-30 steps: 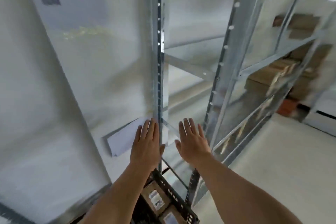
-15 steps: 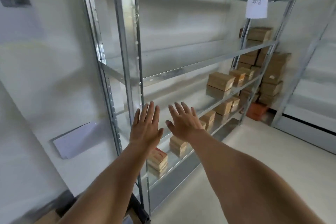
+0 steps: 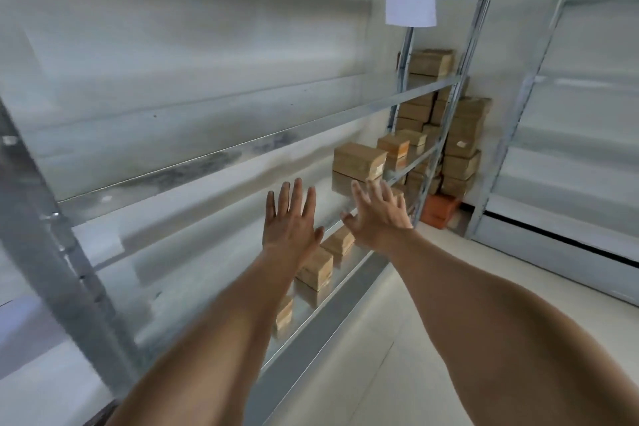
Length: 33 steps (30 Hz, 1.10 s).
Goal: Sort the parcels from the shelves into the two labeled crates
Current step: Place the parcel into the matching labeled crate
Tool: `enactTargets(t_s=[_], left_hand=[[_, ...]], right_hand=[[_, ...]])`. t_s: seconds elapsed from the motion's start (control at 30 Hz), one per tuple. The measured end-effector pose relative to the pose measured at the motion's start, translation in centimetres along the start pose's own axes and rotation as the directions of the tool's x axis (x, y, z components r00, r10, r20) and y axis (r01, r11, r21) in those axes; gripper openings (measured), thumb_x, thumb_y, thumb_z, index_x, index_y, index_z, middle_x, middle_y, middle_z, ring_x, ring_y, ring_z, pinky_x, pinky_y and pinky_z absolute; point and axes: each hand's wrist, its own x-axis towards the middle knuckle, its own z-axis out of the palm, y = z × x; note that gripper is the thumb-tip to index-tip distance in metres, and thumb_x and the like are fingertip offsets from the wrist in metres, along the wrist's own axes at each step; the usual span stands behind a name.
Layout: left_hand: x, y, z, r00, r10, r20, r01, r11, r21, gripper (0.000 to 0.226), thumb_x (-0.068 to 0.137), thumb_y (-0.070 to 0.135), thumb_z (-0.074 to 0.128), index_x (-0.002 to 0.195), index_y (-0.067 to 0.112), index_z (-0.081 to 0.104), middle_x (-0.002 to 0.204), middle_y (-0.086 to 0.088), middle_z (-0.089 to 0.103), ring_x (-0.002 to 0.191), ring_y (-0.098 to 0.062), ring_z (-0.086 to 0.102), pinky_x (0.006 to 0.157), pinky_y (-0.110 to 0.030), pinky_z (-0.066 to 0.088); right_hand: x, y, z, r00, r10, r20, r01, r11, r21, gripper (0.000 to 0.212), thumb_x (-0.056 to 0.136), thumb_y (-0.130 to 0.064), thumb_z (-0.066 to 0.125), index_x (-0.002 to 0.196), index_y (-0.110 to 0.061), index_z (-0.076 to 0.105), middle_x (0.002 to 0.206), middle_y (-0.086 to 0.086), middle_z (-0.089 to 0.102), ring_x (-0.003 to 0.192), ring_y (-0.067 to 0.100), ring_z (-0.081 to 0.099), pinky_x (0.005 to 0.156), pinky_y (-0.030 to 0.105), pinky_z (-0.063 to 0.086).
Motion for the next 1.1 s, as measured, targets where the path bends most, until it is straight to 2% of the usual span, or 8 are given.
enactTargets(t_s=[0.17,0.33,0.53,0.67,0.87,1.0,1.1], left_hand=[[12.2,3.8,3.4,0.998,0.039,0.043,-0.037,0.998,-0.044,0.078,0.103,0.054,0.034,0.16,0.019,-0.005,0.167,-0.01,-0.014,0.154,-0.032,-0.011,0.124,-0.053,-0.002],[22.1,7.1,6.8,0.995,0.057,0.079,-0.053,0.998,-0.044,0.079,0.102,0.056,0.035,0.16,0.019,-0.004,0.167,-0.011,-0.011,0.154,-0.033,-0.008,0.122,-0.054,-0.001],[32.3,11.5,11.5,0.987,0.021,0.162,-0.017,0.999,-0.03,0.08,0.101,0.057,0.035,0.16,0.021,-0.006,0.167,-0.011,-0.012,0.154,-0.034,-0.006,0.122,-0.055,0.0],[39.2,14.6,15.3,0.975,-0.066,0.212,0.071,0.997,-0.016,0.08,0.101,0.056,0.036,0.16,0.022,-0.006,0.167,-0.011,-0.011,0.154,-0.035,-0.004,0.122,-0.055,0.002],[49.1,19.0,18.8,0.916,-0.238,0.322,0.263,0.964,-0.035,0.077,0.102,0.054,0.037,0.16,0.024,-0.006,0.167,-0.01,-0.015,0.154,-0.034,-0.006,0.122,-0.054,-0.001],[53.3,20.8,21.5,0.856,-0.339,0.391,0.384,0.922,-0.041,0.073,0.103,0.055,0.033,0.16,0.026,-0.002,0.167,-0.01,-0.014,0.154,-0.034,-0.004,0.123,-0.054,-0.001],[56.1,21.4,23.2,0.795,-0.423,0.435,0.494,0.867,-0.06,0.072,0.103,0.057,0.028,0.16,0.025,-0.001,0.167,-0.01,-0.012,0.154,-0.034,-0.001,0.123,-0.055,0.001]], right_hand=[[10.5,6.7,1.2,0.999,0.039,0.024,-0.039,0.999,-0.013,0.073,0.101,-0.06,0.029,0.16,-0.025,0.004,0.168,0.006,0.001,0.154,0.035,0.001,0.121,0.06,0.014],[18.8,12.6,2.3,0.994,0.067,0.089,-0.067,0.998,-0.004,0.074,0.103,-0.059,0.029,0.16,-0.027,-0.005,0.168,0.007,-0.007,0.154,0.034,-0.008,0.122,0.057,0.003],[29.1,19.9,5.6,0.99,0.034,0.134,-0.035,0.999,0.008,0.075,0.102,-0.06,0.032,0.16,-0.028,-0.003,0.168,0.006,-0.006,0.154,0.034,-0.006,0.123,0.059,0.006],[36.7,24.7,8.0,0.982,-0.05,0.18,0.049,0.999,0.012,0.073,0.103,-0.058,0.03,0.161,-0.025,0.001,0.168,0.006,-0.005,0.154,0.033,-0.007,0.122,0.059,0.006],[47.8,31.2,10.1,0.944,-0.191,0.27,0.199,0.98,-0.002,0.07,0.103,-0.058,0.028,0.16,-0.024,0.005,0.169,0.007,-0.002,0.154,0.033,-0.003,0.122,0.058,0.011],[53.8,34.2,11.8,0.918,-0.254,0.304,0.263,0.965,0.011,0.068,0.103,-0.058,0.027,0.159,-0.024,0.009,0.168,0.008,0.004,0.154,0.034,0.001,0.121,0.057,0.013],[57.5,35.4,13.2,0.895,-0.285,0.343,0.289,0.956,0.041,0.068,0.103,-0.058,0.027,0.159,-0.025,0.009,0.168,0.008,0.002,0.154,0.034,0.0,0.12,0.056,0.012]])
